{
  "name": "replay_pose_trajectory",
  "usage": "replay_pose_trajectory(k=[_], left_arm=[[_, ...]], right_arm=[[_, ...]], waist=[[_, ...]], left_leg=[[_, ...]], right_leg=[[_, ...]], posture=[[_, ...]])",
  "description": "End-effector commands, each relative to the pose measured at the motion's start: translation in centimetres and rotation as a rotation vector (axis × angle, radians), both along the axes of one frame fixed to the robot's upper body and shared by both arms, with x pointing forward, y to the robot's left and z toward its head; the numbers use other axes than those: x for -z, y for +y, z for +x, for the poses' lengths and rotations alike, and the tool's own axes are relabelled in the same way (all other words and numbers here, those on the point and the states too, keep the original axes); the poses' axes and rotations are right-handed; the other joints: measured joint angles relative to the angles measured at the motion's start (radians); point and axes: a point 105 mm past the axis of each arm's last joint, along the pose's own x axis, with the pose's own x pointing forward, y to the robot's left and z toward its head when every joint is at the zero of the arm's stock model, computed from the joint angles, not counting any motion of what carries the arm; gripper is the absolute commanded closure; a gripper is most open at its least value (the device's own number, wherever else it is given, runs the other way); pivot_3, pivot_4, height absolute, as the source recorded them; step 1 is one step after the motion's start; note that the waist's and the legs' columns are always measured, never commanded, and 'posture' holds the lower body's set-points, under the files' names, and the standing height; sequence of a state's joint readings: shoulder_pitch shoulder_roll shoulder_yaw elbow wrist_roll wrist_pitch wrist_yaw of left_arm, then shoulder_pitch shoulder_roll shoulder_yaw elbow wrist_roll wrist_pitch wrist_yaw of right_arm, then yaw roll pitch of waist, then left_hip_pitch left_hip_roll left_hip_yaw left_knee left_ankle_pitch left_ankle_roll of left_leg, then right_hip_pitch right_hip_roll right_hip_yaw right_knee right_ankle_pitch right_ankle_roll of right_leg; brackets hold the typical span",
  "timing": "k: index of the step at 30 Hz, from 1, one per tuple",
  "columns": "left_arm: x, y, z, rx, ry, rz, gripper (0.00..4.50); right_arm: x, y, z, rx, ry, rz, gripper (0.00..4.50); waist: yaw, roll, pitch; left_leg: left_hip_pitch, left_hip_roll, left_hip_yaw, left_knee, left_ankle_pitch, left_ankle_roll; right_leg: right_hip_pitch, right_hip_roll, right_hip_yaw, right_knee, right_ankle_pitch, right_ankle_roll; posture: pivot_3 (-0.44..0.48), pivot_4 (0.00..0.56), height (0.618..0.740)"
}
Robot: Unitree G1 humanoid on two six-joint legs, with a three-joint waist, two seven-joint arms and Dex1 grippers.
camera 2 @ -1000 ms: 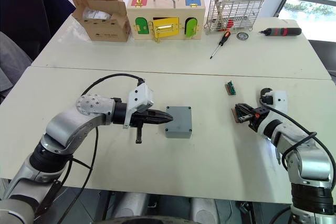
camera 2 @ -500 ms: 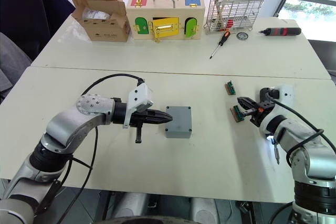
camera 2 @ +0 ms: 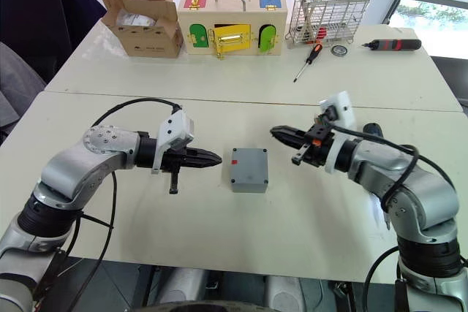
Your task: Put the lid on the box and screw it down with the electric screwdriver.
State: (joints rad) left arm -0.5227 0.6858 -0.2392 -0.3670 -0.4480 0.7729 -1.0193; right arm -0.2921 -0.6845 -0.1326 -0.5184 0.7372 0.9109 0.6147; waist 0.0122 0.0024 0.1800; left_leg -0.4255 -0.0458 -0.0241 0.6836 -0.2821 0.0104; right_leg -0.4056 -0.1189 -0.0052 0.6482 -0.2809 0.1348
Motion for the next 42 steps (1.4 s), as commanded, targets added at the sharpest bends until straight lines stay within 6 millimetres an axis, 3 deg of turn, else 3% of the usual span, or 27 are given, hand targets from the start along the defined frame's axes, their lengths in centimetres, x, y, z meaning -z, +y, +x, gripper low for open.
replay_pose_trajectory(k=[1, 40, 42], left_arm=[[-1.0, -0.1, -0.4, 0.000, -0.040, -0.026, 4.50], [-0.9, -1.1, -0.4, -0.009, -0.045, -0.044, 4.50], [-0.9, -1.1, -0.4, -0.009, -0.046, -0.045, 4.50]], right_arm=[[0.0, 0.8, -0.4, -0.031, -0.025, -0.001, 4.43], [2.8, 0.5, 0.6, -0.003, 0.017, -0.067, 4.43], [2.8, 0.5, 0.7, -0.001, 0.012, -0.073, 3.50]], waist=[[-0.001, 0.000, 0.000], [-0.001, 0.000, 0.000], [-0.002, 0.000, 0.000]], left_leg=[[0.000, 0.000, 0.000, 0.000, 0.000, 0.000], [0.000, 0.000, 0.000, 0.000, 0.000, 0.000], [0.000, 0.000, 0.000, 0.000, 0.000, 0.000]], right_leg=[[0.000, 0.000, 0.000, 0.000, 0.000, 0.000], [-0.001, 0.000, 0.000, 0.000, 0.000, 0.000], [-0.001, 0.000, 0.000, 0.000, 0.000, 0.000]], posture=[[0.000, 0.150, 0.735], [0.000, 0.150, 0.735], [0.000, 0.150, 0.735]])
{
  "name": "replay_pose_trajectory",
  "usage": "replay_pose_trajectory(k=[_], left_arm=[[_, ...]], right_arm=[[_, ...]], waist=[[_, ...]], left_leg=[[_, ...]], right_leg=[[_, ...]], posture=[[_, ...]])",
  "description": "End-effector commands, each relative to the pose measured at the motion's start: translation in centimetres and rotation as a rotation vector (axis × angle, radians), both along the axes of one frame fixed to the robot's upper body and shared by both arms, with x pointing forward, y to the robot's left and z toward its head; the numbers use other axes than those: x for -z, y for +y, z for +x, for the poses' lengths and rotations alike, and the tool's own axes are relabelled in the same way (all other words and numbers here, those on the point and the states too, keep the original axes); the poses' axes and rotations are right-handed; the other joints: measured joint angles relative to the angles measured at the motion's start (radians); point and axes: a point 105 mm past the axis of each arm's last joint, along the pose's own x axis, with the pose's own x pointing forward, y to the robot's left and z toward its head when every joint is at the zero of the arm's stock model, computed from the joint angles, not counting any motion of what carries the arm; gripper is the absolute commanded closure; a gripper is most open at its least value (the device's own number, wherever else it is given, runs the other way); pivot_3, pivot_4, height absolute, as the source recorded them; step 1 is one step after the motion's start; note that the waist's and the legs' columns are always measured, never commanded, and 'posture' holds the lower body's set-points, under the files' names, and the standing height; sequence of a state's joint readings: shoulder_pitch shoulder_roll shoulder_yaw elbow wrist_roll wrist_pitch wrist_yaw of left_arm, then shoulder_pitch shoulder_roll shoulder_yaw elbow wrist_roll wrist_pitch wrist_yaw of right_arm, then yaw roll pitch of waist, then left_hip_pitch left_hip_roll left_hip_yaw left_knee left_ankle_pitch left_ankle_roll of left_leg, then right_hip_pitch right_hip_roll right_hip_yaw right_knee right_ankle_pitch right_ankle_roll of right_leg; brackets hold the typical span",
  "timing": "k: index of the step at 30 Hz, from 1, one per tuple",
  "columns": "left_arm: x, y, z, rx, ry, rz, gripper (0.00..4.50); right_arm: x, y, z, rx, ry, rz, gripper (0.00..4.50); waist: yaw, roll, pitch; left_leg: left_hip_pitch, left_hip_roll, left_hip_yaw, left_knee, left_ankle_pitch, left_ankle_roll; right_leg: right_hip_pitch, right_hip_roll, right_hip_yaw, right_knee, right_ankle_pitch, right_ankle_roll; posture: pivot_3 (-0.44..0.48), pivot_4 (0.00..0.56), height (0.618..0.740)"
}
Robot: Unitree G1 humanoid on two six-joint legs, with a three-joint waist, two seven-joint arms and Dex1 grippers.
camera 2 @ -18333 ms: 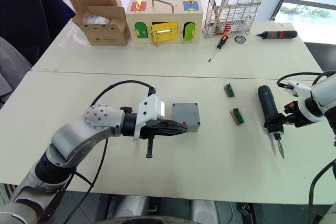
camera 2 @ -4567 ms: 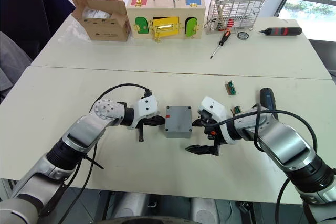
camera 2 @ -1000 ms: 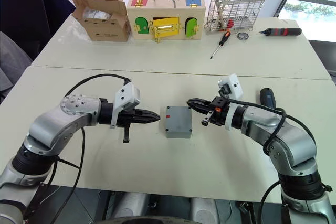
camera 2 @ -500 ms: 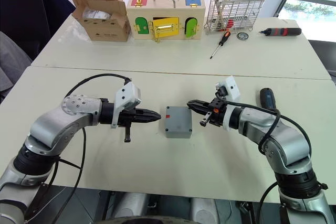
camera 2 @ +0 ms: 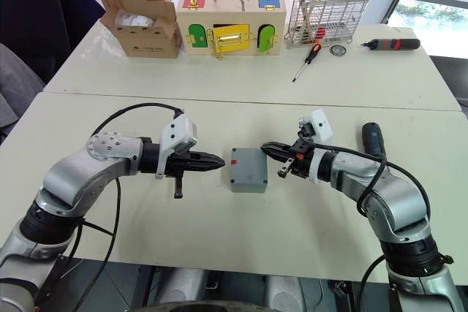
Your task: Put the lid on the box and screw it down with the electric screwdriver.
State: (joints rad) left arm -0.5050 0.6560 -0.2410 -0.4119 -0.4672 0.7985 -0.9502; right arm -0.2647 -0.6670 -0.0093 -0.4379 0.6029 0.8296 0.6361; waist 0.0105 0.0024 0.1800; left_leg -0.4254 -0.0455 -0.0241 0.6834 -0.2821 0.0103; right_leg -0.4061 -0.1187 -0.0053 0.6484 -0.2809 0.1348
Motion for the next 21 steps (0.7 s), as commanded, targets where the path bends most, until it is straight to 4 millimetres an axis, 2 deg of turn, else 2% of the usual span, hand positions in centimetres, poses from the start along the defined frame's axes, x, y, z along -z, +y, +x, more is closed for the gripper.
replay_pose_trajectory(k=[1, 5, 7, 8, 10, 12, 14, 17, 19, 21], left_arm=[[-0.9, -0.3, 0.0, 0.013, -0.040, -0.015, 4.50], [-1.0, -0.4, 0.0, 0.018, -0.044, -0.020, 4.50], [-1.0, -0.6, 0.0, 0.021, -0.047, -0.023, 4.50], [-1.0, -0.7, 0.1, 0.024, -0.049, -0.025, 4.50], [-1.3, -1.0, 0.0, 0.037, -0.056, -0.040, 4.50], [-2.3, -1.8, -0.3, 0.083, -0.064, -0.078, 4.50], [-3.0, -2.5, -0.8, 0.126, -0.066, -0.109, 4.50], [-3.5, -3.7, -1.5, 0.195, -0.074, -0.131, 4.50], [-3.9, -4.9, -2.3, 0.261, -0.105, -0.147, 4.50], [-4.2, -5.6, -2.6, 0.289, -0.126, -0.155, 4.50]], right_arm=[[-0.7, 0.1, 0.0, -0.011, -0.042, -0.002, 2.98], [-1.4, -0.2, 0.2, -0.005, -0.060, -0.007, 0.92], [-2.1, -0.4, 0.3, 0.000, -0.078, -0.003, 0.19], [-2.7, -0.7, 0.5, 0.013, -0.091, 0.008, 0.04], [-4.6, -1.6, 0.7, 0.039, -0.101, 0.055, 0.04], [-8.2, -4.4, 1.5, 0.135, -0.149, 0.113, 0.04], [-10.5, -7.0, 2.0, 0.222, -0.168, 0.123, 0.04], [-12.8, -10.0, 2.0, 0.279, -0.130, 0.077, 0.04], [-14.1, -13.9, 3.0, 0.411, -0.138, -0.105, 0.04], [-13.2, -16.1, 2.6, 0.458, -0.018, -0.234, 0.04]], waist=[[0.000, 0.000, 0.000], [0.000, 0.000, 0.000], [0.000, 0.000, 0.000], [0.000, 0.000, 0.000], [0.001, 0.000, 0.000], [0.002, 0.000, 0.000], [0.005, 0.000, 0.000], [0.002, 0.000, 0.000], [0.000, 0.000, 0.000], [0.001, 0.001, 0.000]], left_leg=[[0.000, 0.000, 0.000, 0.000, 0.000, 0.000], [0.000, 0.000, 0.000, 0.000, 0.000, 0.000], [0.000, 0.000, 0.000, 0.000, 0.000, 0.000], [0.000, 0.000, 0.000, 0.000, 0.000, 0.000], [0.000, 0.000, 0.000, 0.000, 0.000, 0.000], [0.000, 0.000, 0.000, 0.000, 0.000, 0.000], [0.000, 0.000, 0.000, 0.000, 0.000, 0.000], [0.000, -0.001, -0.001, 0.000, 0.000, 0.000], [0.000, 0.000, 0.000, 0.000, 0.000, 0.000], [0.000, 0.000, 0.003, -0.001, 0.000, 0.001]], right_leg=[[0.000, 0.000, 0.000, 0.000, 0.000, 0.000], [0.000, 0.000, 0.000, 0.000, 0.000, 0.000], [0.000, 0.000, 0.000, 0.000, 0.000, 0.000], [0.000, 0.000, 0.000, 0.000, 0.000, 0.000], [0.000, 0.000, 0.000, 0.000, 0.000, 0.000], [0.000, 0.000, 0.000, 0.000, 0.000, 0.000], [0.000, 0.000, 0.000, 0.000, 0.000, 0.000], [0.001, 0.000, 0.000, -0.001, 0.000, 0.000], [0.001, -0.001, 0.000, -0.001, 0.000, 0.000], [0.000, -0.001, 0.000, -0.002, 0.000, 0.000]], posture=[[0.000, 0.150, 0.735], [0.000, 0.150, 0.735], [0.000, 0.150, 0.735], [0.000, 0.150, 0.735], [0.000, 0.150, 0.735], [0.000, 0.150, 0.735], [0.000, 0.150, 0.735], [0.000, 0.150, 0.735], [0.000, 0.150, 0.735], [0.000, 0.150, 0.735]])
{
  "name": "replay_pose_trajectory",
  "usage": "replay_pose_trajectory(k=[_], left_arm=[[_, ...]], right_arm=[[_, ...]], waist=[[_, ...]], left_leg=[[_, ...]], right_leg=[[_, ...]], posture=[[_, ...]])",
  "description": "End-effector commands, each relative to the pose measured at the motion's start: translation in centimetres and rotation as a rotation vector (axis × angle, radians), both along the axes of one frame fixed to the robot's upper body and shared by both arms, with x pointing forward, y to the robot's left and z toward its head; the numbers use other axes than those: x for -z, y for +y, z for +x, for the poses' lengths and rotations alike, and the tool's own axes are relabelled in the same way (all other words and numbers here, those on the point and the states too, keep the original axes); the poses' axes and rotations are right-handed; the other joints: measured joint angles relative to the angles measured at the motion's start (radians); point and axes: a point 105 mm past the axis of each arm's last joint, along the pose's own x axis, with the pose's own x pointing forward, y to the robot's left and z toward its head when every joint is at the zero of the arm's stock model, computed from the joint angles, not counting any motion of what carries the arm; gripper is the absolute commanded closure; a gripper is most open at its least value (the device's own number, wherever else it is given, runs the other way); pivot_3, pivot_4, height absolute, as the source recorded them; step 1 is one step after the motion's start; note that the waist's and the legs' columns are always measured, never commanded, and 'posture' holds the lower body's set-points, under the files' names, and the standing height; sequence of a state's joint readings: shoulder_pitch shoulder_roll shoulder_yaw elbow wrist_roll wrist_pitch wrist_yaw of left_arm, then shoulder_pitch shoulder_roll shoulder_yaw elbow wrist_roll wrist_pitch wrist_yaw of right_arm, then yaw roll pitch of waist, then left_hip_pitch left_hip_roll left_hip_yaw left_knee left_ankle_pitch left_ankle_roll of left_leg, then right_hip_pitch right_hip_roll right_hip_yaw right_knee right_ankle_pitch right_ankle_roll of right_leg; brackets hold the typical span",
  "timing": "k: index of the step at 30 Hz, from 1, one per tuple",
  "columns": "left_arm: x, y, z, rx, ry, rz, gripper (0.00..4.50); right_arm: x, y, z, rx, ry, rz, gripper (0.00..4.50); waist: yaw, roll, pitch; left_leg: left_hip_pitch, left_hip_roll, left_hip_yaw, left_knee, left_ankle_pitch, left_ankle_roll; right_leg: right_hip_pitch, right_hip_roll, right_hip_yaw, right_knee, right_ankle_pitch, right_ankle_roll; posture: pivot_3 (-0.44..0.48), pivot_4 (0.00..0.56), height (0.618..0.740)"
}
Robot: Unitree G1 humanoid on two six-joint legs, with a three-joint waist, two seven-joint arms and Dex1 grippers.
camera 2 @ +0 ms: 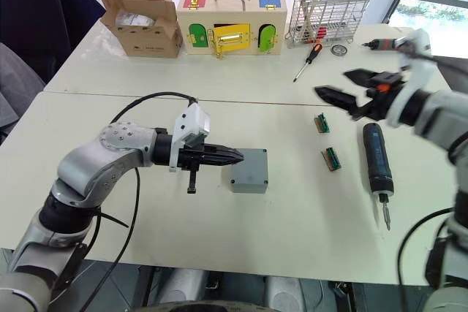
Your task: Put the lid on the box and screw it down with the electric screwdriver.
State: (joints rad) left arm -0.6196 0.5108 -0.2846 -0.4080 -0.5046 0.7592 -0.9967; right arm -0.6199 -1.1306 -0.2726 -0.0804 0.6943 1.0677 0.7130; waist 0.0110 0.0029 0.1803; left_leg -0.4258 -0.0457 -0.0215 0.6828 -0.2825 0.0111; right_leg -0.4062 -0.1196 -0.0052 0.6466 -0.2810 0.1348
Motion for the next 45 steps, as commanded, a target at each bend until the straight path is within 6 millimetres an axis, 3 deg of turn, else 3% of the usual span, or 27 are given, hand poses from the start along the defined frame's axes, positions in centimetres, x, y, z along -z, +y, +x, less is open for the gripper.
replay_pose_trajectory(k=[1, 5, 11, 24, 28, 31, 37, 42, 44, 45], left_arm=[[-1.0, -1.2, -1.2, 0.077, -0.073, -0.026, 4.50], [-0.4, -1.8, -1.6, 0.094, -0.102, -0.009, 4.50], [0.3, -2.7, -2.6, 0.102, -0.103, -0.013, 4.50], [0.8, -2.4, -3.4, 0.069, -0.106, 0.019, 4.50], [0.8, -2.4, -3.2, 0.055, -0.100, 0.014, 4.50], [0.8, -2.4, -3.1, 0.047, -0.097, 0.008, 4.50], [0.8, -2.5, -2.8, 0.026, -0.097, 0.002, 4.50], [0.7, -2.3, -2.6, 0.009, -0.094, -0.004, 4.50], [0.7, -2.1, -2.3, -0.001, -0.090, -0.005, 4.50], [0.6, -1.8, -1.9, -0.017, -0.087, -0.004, 4.50]], right_arm=[[0.9, -3.2, -0.9, 0.082, 0.180, -0.147, 0.04], [5.3, -5.6, -3.8, 0.216, 0.607, -0.170, 0.04], [8.1, -5.8, -3.7, 0.266, 0.824, -0.061, 0.04], [12.3, -6.2, -2.9, 0.311, 1.017, -0.093, 0.04], [13.4, -5.3, -2.4, 0.273, 1.038, -0.119, 0.04], [14.1, -5.6, -2.7, 0.246, 1.057, -0.215, 0.65], [14.9, -6.4, -3.2, 0.237, 1.083, -0.282, 2.61], [15.1, -6.4, -3.4, 0.237, 1.087, -0.262, 2.63], [14.4, -6.4, -2.5, 0.249, 1.030, -0.232, 2.63], [12.8, -6.4, -0.8, 0.288, 0.936, -0.173, 2.63]], waist=[[-0.002, 0.000, 0.000], [-0.009, 0.000, 0.000], [-0.022, 0.001, 0.000], [-0.009, 0.001, 0.000], [-0.004, 0.001, 0.000], [-0.002, 0.001, 0.000], [0.000, 0.000, 0.000], [0.002, 0.000, 0.000], [0.001, 0.000, 0.000], [0.000, -0.001, -0.001]], left_leg=[[0.000, 0.000, 0.000, 0.000, 0.000, 0.000], [0.000, 0.003, 0.001, 0.000, -0.001, 0.002], [0.000, 0.003, 0.004, 0.000, -0.001, 0.002], [-0.001, 0.001, 0.003, 0.000, -0.001, 0.001], [-0.001, 0.001, 0.004, 0.001, -0.001, 0.001], [-0.001, 0.001, 0.003, 0.001, -0.001, 0.001], [-0.001, 0.001, 0.003, 0.001, -0.001, 0.001], [0.000, 0.001, 0.002, 0.001, -0.001, 0.001], [0.000, 0.001, 0.002, 0.001, -0.001, 0.001], [0.000, 0.001, 0.002, 0.001, -0.001, 0.001]], right_leg=[[0.000, 0.000, 0.000, 0.000, 0.000, 0.000], [0.000, 0.001, 0.000, 0.000, 0.000, 0.000], [-0.003, 0.000, 0.002, 0.000, 0.000, 0.000], [-0.003, 0.000, 0.002, -0.001, 0.000, 0.000], [-0.003, 0.000, 0.002, -0.001, 0.000, 0.000], [-0.003, 0.000, 0.002, -0.001, 0.000, 0.000], [-0.003, 0.000, 0.002, -0.001, 0.000, 0.000], [-0.002, 0.000, 0.002, -0.001, 0.000, 0.000], [-0.002, 0.000, 0.001, -0.001, 0.000, 0.000], [-0.002, 0.000, 0.001, -0.001, 0.000, 0.000]], posture=[[0.000, 0.150, 0.735], [0.000, 0.150, 0.735], [0.000, 0.150, 0.735], [0.000, 0.150, 0.735], [0.000, 0.150, 0.735], [0.000, 0.150, 0.735], [0.000, 0.150, 0.735], [0.000, 0.150, 0.735], [0.000, 0.150, 0.735], [0.000, 0.150, 0.735]])
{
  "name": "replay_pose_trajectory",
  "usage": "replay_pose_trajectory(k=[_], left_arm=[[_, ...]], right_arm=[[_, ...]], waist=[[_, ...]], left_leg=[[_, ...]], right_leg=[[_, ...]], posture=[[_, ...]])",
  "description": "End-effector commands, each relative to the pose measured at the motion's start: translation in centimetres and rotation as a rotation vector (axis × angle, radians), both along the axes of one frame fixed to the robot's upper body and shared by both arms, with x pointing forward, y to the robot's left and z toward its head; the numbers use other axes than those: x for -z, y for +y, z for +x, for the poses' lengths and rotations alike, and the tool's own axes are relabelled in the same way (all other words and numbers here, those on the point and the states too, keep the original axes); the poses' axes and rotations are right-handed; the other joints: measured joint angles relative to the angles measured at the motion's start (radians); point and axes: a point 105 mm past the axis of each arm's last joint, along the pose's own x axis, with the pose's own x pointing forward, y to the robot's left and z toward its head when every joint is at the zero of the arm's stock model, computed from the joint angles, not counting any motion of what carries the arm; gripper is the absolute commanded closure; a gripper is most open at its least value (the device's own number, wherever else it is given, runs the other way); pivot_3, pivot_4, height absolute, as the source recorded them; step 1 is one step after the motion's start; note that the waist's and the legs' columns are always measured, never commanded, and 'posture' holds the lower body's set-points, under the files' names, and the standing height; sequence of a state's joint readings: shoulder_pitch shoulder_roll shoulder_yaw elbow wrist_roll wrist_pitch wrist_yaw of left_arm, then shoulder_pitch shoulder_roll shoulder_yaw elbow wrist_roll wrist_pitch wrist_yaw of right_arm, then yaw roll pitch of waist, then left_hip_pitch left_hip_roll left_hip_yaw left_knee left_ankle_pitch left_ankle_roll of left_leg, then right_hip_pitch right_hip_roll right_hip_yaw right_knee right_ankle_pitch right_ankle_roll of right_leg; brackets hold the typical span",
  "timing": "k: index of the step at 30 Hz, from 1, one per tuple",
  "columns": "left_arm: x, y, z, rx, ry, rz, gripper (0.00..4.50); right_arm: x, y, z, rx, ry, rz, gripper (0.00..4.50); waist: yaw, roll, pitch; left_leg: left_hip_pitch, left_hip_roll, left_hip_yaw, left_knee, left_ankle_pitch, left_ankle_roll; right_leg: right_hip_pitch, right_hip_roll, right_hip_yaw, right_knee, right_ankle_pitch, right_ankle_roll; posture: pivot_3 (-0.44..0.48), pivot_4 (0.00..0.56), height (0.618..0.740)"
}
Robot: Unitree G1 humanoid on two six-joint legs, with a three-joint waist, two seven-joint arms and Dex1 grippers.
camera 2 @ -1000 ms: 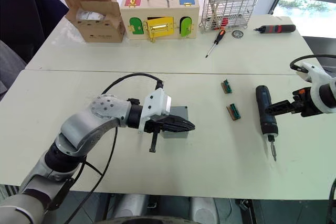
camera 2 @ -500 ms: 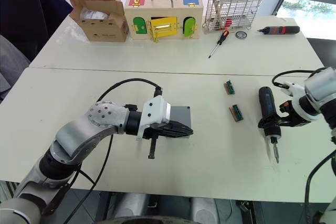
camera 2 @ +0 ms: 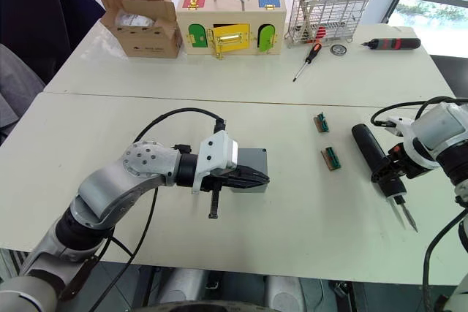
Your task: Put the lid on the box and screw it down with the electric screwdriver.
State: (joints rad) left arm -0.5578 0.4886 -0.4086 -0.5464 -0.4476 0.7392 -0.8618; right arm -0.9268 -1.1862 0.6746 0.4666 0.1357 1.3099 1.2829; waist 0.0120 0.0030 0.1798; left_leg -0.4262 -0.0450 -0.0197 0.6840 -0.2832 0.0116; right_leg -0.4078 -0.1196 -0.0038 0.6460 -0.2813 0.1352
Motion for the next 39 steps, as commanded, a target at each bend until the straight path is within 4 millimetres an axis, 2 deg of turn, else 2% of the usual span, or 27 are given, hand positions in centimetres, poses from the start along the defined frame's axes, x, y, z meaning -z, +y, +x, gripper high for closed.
replay_pose_trajectory(k=[1, 3, 6, 8, 9, 11, 14, 16, 17, 19, 22, 24, 26, 28, 33, 39], left_arm=[[-0.9, 1.0, 1.2, -0.053, -0.011, -0.021, 4.50], [-1.1, 2.2, 2.4, -0.097, -0.012, -0.015, 4.50], [-1.9, 3.5, 3.6, -0.128, 0.009, -0.040, 4.50], [-2.3, 4.1, 4.4, -0.135, 0.063, -0.075, 4.50], [-2.3, 4.4, 4.7, -0.138, 0.090, -0.086, 4.50], [-1.8, 5.1, 5.4, -0.154, 0.108, -0.070, 4.50], [-1.2, 5.3, 5.8, -0.141, 0.105, -0.019, 4.50], [-1.1, 5.0, 5.8, -0.113, 0.101, 0.010, 4.50], [-1.0, 5.0, 5.8, -0.103, 0.096, 0.026, 4.50], [-0.6, 5.0, 5.8, -0.097, 0.084, 0.056, 4.50], [0.6, 5.1, 6.2, -0.099, 0.052, 0.134, 4.50], [1.2, 4.7, 6.5, -0.100, 0.045, 0.148, 4.50], [2.2, 4.4, 6.6, -0.090, 0.029, 0.193, 4.50], [2.6, 4.3, 6.6, -0.080, 0.021, 0.212, 4.50], [3.0, 3.5, 6.5, -0.062, 0.030, 0.213, 4.50], [3.7, 3.8, 6.0, -0.043, 0.031, 0.253, 4.50]], right_arm=[[-4.8, 0.2, 4.4, 0.094, -0.302, 0.081, 2.63], [-9.8, 1.0, 6.9, 0.117, -0.535, 0.168, 2.63], [-15.7, 2.3, 7.5, 0.082, -0.791, 0.267, 2.63], [-19.9, 3.3, 7.8, 0.047, -1.100, 0.312, 2.63], [-21.3, 3.9, 7.4, 0.031, -1.232, 0.332, 2.63], [-22.2, 5.5, 6.1, -0.008, -1.390, 0.352, 2.63], [-21.7, 8.4, 4.6, 0.009, -1.487, 0.475, 2.63], [-20.5, 12.0, 3.0, -0.068, -1.525, 0.634, 2.63], [-19.9, 13.1, 2.5, -0.080, -1.526, 0.693, 2.63], [-18.7, 14.3, 1.9, -0.087, -1.526, 0.720, 2.63], [-16.3, 16.2, 1.0, -0.178, -1.517, 0.657, 2.63], [-14.0, 17.9, -0.1, -0.215, -1.460, 0.727, 2.63], [-12.2, 18.8, -0.9, -0.236, -1.420, 0.749, 2.63], [-11.5, 19.1, -1.2, -0.247, -1.411, 0.749, 2.63], [-10.9, 19.6, -1.5, -0.252, -1.405, 0.756, 2.63], [-11.4, 20.0, -1.6, -0.236, -1.436, 0.780, 2.63]], waist=[[-0.007, -0.002, 0.000], [-0.031, 0.003, 0.002], [-0.023, 0.009, 0.002], [-0.014, 0.006, 0.000], [-0.010, 0.005, 0.000], [-0.007, 0.004, -0.001], [-0.005, 0.005, 0.000], [0.000, 0.005, 0.000], [0.000, 0.005, 0.000], [0.000, 0.005, -0.001], [0.000, 0.005, -0.001], [-0.003, 0.005, -0.001], [-0.008, 0.005, -0.001], [-0.014, 0.005, -0.001], [-0.026, 0.005, -0.001], [-0.027, 0.005, -0.001]], left_leg=[[0.000, 0.000, 0.000, 0.000, 0.000, 0.000], [0.001, 0.001, 0.005, 0.000, 0.001, -0.002], [0.000, 0.001, 0.012, -0.002, 0.002, -0.003], [-0.002, 0.005, 0.009, -0.005, 0.002, -0.003], [-0.002, 0.006, 0.007, -0.005, 0.002, -0.004], [-0.002, 0.006, 0.006, -0.005, 0.002, -0.004], [-0.005, 0.004, 0.008, -0.006, 0.002, -0.004], [-0.007, 0.004, 0.009, 0.000, 0.002, -0.004], [-0.007, 0.003, 0.009, 0.001, 0.002, -0.004], [-0.007, 0.003, 0.009, 0.001, 0.002, -0.004], [-0.007, 0.001, 0.005, 0.000, 0.002, -0.003], [-0.007, -0.001, 0.003, -0.001, 0.002, -0.003], [-0.007, -0.001, 0.004, -0.001, 0.002, -0.003], [-0.007, -0.001, 0.004, 0.000, 0.002, -0.003], [-0.005, 0.000, 0.004, 0.000, 0.003, -0.004], [-0.004, 0.001, 0.004, -0.001, 0.003, -0.004]], right_leg=[[0.000, 0.000, 0.000, 0.000, 0.000, 0.000], [-0.001, 0.000, 0.002, -0.001, 0.000, 0.000], [-0.010, -0.002, 0.007, 0.004, 0.000, 0.001], [-0.013, 0.001, 0.002, 0.004, 0.000, 0.001], [-0.013, 0.002, -0.001, 0.006, 0.000, 0.001], [-0.014, 0.001, -0.001, 0.007, 0.000, 0.001], [-0.014, 0.000, -0.001, 0.009, 0.000, 0.001], [-0.014, -0.001, 0.000, 0.009, 0.000, 0.001], [-0.014, -0.001, 0.001, 0.009, 0.001, 0.002], [-0.014, 0.000, 0.001, 0.010, 0.001, 0.003], [-0.015, 0.000, 0.001, 0.013, 0.001, 0.003], [-0.015, -0.001, 0.001, 0.015, 0.001, 0.003], [-0.016, -0.001, 0.001, 0.015, 0.001, 0.003], [-0.016, -0.001, 0.001, 0.016, 0.001, 0.003], [-0.015, 0.000, 0.001, 0.017, 0.001, 0.003], [-0.015, 0.000, 0.001, 0.017, 0.001, 0.003]], posture=[[0.000, 0.150, 0.735], [0.000, 0.150, 0.735], [0.000, 0.150, 0.735], [0.000, 0.150, 0.735], [0.000, 0.150, 0.735], [0.000, 0.150, 0.735], [0.000, 0.150, 0.735], [0.000, 0.150, 0.735], [0.000, 0.150, 0.735], [0.000, 0.150, 0.735], [0.000, 0.150, 0.735], [0.000, 0.150, 0.735], [0.000, 0.150, 0.735], [0.000, 0.150, 0.735], [0.000, 0.150, 0.735], [0.000, 0.150, 0.735]])
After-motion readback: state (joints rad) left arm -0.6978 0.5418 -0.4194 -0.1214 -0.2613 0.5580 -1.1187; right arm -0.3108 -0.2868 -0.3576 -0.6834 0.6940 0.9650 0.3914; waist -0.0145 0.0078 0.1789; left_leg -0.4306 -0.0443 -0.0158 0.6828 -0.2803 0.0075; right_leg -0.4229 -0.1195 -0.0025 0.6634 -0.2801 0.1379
